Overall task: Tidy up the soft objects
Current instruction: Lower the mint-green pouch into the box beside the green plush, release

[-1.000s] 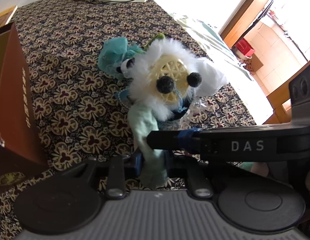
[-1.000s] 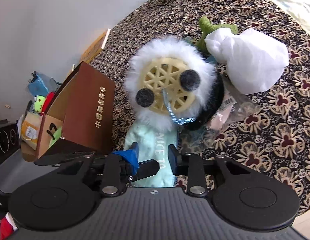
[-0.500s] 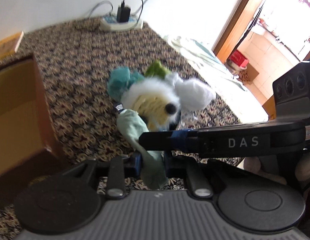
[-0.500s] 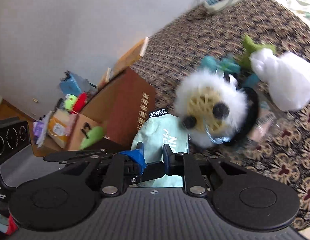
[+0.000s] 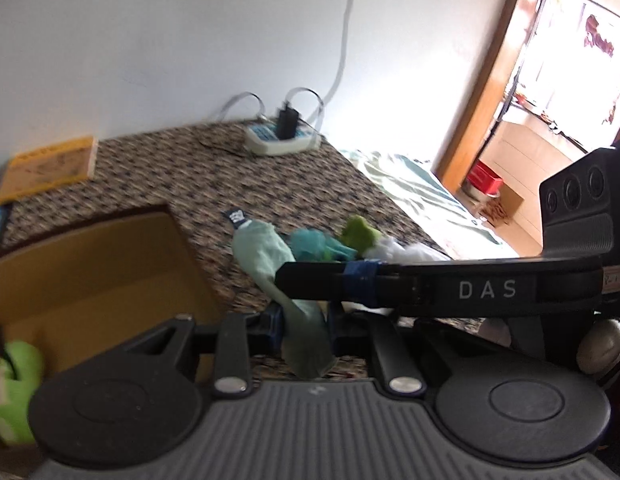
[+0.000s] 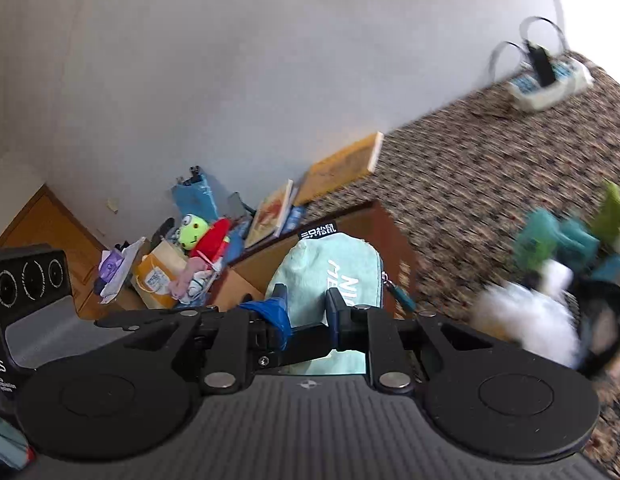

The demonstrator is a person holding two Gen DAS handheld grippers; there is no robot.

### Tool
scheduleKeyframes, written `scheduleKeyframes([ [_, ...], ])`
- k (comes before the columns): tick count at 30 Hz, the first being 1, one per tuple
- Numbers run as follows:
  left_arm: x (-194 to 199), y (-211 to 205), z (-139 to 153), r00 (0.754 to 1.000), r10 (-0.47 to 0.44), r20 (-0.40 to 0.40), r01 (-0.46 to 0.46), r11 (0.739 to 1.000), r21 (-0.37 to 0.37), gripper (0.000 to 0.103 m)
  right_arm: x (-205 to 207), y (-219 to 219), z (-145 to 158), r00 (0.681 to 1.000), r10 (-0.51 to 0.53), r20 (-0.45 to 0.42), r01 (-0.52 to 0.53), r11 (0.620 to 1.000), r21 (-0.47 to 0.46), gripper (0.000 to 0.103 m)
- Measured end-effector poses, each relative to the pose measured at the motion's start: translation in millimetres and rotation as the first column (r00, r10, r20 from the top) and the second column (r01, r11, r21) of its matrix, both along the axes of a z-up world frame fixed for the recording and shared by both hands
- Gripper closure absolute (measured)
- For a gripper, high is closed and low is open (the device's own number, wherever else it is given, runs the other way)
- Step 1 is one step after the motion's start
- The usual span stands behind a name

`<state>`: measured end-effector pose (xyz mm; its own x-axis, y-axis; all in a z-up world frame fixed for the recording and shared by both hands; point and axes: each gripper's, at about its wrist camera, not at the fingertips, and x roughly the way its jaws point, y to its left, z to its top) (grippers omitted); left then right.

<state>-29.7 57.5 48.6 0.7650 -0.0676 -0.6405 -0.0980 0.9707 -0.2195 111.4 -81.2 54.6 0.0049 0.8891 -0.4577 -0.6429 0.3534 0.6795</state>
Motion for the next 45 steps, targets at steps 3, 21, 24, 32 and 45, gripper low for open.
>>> scheduleKeyframes([
  [3, -13.4, 25.8, 5.9, 0.999, 0.032, 0.017, -0.032, 0.999, 0.014, 0.093, -11.5, 25.8, 3.7, 0.999, 0.021, 0.025, -0.022, 1.000, 0.021, 0.102],
  [21, -58.5, 148.6, -47.8, 0.981, 0.169, -0.091, -0.165, 0.985, 0.051, 0.093, -67.5, 162.3, -32.2, 0.991, 0.131, 0.037, -0.130, 0.990, -0.049, 0.102],
  [24, -59.8, 161.6, -63.8, 0.975, 0.177, -0.134, -0.173, 0.984, 0.039, 0.093, -75.6, 175.6, -44.9, 0.989, 0.142, 0.035, -0.138, 0.986, -0.094, 0.102],
  [32, -63.6, 179.4, -92.6, 0.953, 0.195, -0.230, -0.196, 0.980, 0.022, 0.089, -88.3, 199.7, -68.6, 0.985, 0.171, -0.011, -0.169, 0.964, -0.207, 0.101],
  [45, -65.6, 183.3, -91.5, 0.940, 0.211, -0.269, -0.208, 0.977, 0.039, 0.046, -86.9, 201.8, -80.7, 0.983, 0.144, -0.117, -0.169, 0.957, -0.235, 0.094],
])
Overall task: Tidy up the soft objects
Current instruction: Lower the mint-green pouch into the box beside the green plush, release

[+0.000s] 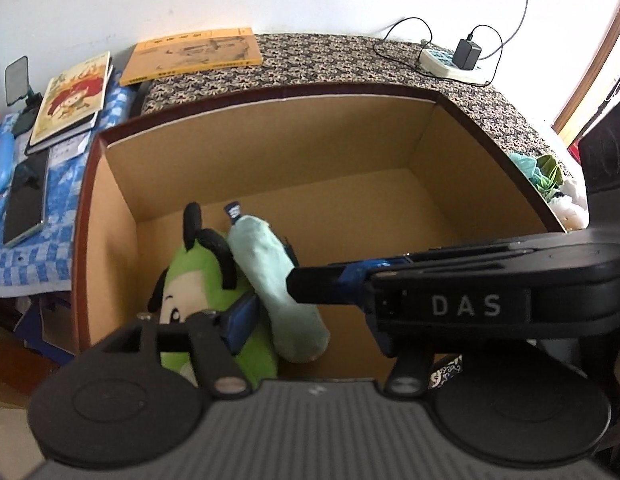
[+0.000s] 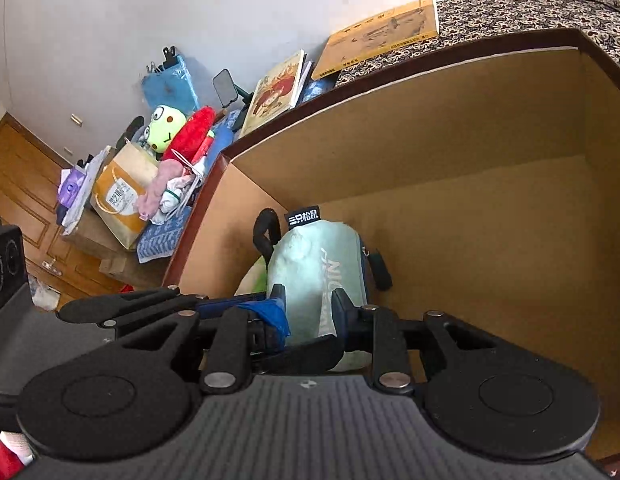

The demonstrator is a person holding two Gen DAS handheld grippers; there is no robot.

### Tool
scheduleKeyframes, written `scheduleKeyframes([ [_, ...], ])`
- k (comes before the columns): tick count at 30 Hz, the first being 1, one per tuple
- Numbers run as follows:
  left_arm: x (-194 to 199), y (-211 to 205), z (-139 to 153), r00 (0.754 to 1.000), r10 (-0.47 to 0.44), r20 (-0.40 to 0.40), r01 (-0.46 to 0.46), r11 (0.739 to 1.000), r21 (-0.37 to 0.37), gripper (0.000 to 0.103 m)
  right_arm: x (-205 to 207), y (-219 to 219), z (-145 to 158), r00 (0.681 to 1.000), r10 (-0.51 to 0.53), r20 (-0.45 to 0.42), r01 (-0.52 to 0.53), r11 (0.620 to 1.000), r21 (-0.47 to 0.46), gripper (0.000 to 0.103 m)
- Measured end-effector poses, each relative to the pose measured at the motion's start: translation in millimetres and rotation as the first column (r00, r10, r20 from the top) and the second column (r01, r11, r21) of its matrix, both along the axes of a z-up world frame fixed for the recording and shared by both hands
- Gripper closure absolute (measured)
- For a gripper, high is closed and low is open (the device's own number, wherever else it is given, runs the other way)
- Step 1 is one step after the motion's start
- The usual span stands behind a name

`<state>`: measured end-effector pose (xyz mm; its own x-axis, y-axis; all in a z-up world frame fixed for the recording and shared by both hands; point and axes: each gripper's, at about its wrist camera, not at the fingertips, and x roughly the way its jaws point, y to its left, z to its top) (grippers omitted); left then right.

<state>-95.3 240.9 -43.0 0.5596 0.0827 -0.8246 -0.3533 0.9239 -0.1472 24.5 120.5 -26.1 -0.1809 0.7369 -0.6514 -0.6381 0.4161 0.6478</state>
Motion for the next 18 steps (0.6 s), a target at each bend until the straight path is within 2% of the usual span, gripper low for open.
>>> scheduleKeyframes([
  [7, -4.4, 1.6, 19.6, 1.000, 0.025, 0.016, -0.026, 0.999, 0.022, 0.045, 1.6, -10.2, 14.9, 0.999, -0.022, 0.047, 0.020, 0.999, 0.034, 0.094],
  [18, 6.2, -12.0, 36.2, 0.997, 0.072, 0.026, -0.074, 0.995, 0.064, 0.044, 15.5, -37.1, 23.9, 0.989, -0.138, 0.051, 0.135, 0.989, 0.059, 0.093],
])
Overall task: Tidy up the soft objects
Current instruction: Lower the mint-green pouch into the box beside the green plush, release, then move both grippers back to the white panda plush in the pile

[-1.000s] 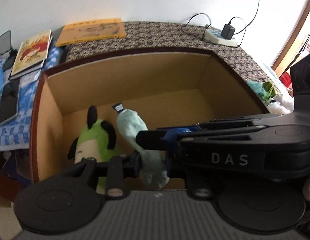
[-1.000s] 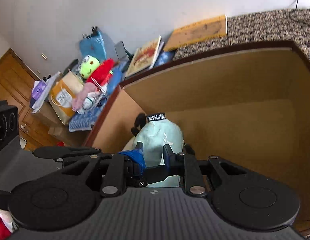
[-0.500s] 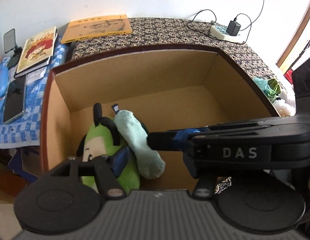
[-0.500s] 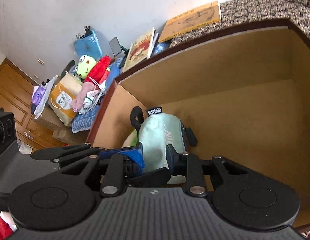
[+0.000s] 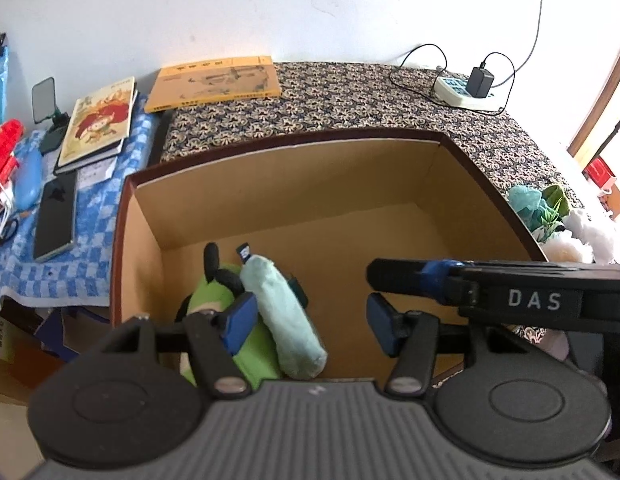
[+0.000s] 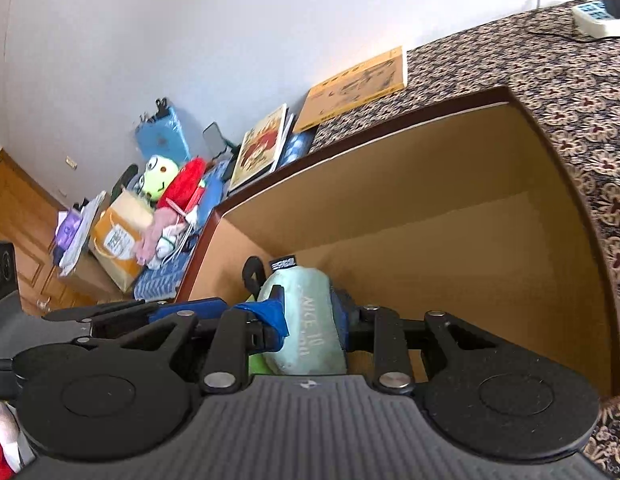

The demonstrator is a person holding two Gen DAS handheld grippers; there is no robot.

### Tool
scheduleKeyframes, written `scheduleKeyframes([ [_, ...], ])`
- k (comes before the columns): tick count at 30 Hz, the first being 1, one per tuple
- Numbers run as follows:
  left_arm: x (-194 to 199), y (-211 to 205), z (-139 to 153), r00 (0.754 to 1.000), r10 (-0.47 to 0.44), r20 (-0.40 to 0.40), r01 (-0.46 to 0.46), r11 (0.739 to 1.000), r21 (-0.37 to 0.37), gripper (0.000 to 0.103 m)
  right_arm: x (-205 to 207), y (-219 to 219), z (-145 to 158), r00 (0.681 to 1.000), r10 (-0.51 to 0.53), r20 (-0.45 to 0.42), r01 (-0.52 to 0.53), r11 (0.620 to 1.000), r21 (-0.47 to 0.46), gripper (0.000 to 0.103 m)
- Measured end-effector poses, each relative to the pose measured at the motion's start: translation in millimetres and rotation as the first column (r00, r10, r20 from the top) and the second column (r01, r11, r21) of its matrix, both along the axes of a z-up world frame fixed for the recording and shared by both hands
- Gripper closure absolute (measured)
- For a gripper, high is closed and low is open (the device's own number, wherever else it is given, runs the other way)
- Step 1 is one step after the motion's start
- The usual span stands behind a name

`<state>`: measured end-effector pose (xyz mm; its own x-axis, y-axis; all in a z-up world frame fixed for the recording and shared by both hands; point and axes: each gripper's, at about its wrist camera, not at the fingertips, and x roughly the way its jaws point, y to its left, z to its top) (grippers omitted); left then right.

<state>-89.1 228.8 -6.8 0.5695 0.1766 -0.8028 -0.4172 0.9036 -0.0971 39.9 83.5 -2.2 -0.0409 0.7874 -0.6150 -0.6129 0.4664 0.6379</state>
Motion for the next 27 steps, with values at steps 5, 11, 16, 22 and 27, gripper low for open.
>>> scheduleKeyframes([
  [5, 8.4, -12.7, 0.3, 1.000, 0.015, -0.020, -0.015, 1.000, 0.028, 0.044, 3.4, -15.7, 3.2, 0.999, -0.036, 0.016, 0.036, 0.999, 0.005, 0.093],
  [11, 19.0, -29.7, 1.7, 0.998, 0.050, -0.046, -0.047, 0.997, 0.064, 0.044, 8.8, -39.2, 6.4, 0.996, -0.078, 0.045, 0.078, 0.997, 0.005, 0.093],
  [16, 30.4, -47.9, 4.0, 0.996, 0.069, -0.064, -0.063, 0.994, 0.091, 0.043, 14.6, -59.6, 10.0, 0.992, -0.094, 0.087, 0.094, 0.996, -0.001, 0.093],
  [22, 44.9, -73.3, 8.4, 0.995, 0.064, -0.070, -0.055, 0.991, 0.119, 0.043, 25.0, -87.1, 13.4, 0.988, -0.122, 0.091, 0.121, 0.993, 0.013, 0.093],
  [27, 56.8, -96.4, 14.5, 0.997, 0.057, -0.054, -0.048, 0.988, 0.149, 0.043, 33.5, -108.2, 14.5, 0.985, -0.148, 0.090, 0.147, 0.989, 0.019, 0.093],
])
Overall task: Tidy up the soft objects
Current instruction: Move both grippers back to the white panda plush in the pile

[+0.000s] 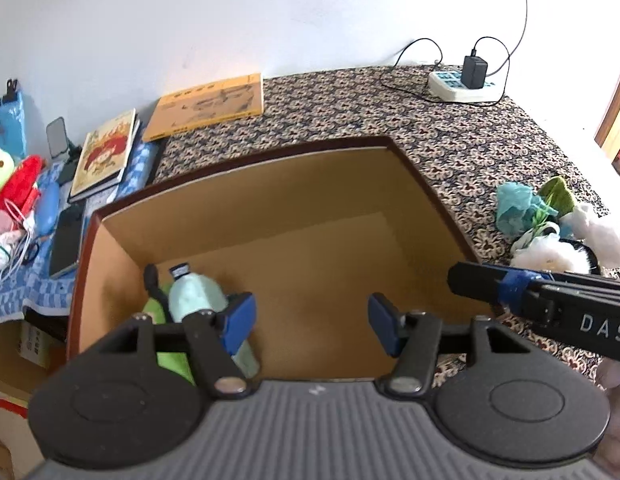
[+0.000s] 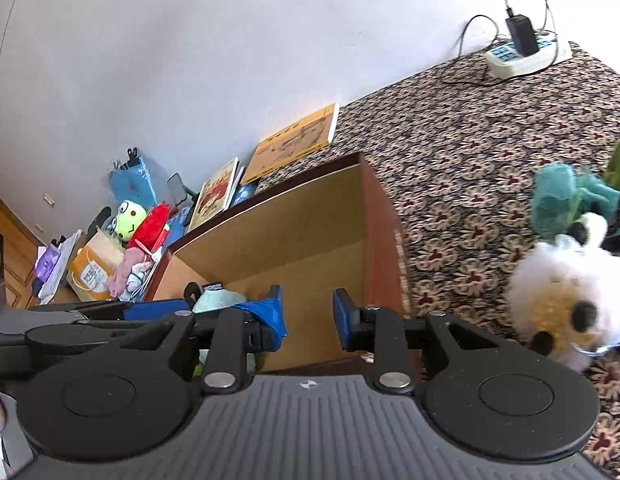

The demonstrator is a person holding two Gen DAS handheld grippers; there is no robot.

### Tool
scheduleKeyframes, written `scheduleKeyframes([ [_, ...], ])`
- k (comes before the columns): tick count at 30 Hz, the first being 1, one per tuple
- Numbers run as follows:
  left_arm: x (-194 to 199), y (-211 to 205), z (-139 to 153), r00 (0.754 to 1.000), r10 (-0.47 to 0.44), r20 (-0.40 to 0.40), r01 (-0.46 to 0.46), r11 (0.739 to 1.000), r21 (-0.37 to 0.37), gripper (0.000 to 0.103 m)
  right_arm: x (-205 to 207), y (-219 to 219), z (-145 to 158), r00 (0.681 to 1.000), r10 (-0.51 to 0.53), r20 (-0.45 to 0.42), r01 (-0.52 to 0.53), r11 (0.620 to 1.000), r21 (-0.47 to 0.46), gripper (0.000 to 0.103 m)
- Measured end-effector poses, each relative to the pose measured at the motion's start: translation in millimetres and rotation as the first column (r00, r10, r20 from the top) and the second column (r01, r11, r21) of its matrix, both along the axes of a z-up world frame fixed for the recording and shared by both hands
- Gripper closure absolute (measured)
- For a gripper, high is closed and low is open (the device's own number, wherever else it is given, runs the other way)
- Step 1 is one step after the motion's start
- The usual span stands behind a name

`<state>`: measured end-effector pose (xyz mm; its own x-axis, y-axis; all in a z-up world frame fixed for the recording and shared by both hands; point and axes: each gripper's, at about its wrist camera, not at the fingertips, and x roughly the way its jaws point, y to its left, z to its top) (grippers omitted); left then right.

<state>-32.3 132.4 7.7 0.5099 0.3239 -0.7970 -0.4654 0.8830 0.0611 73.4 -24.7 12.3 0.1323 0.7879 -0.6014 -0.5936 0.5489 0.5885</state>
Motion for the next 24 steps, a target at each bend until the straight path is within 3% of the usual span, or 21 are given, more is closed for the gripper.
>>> scheduleKeyframes([
  [15, 39.3, -56.6, 4.8, 0.999, -0.051, 0.001, 0.051, 0.997, 0.050, 0.041, 27.2, -60.3, 0.1, 0.999, -0.052, -0.004, 0.052, 0.999, 0.015, 0.092],
  [24, 60.0, -91.7, 9.2, 0.990, -0.130, 0.045, 0.130, 0.991, -0.001, 0.041, 46.3, -107.1, -14.6, 0.993, -0.105, -0.044, 0.105, 0.994, -0.022, 0.092],
])
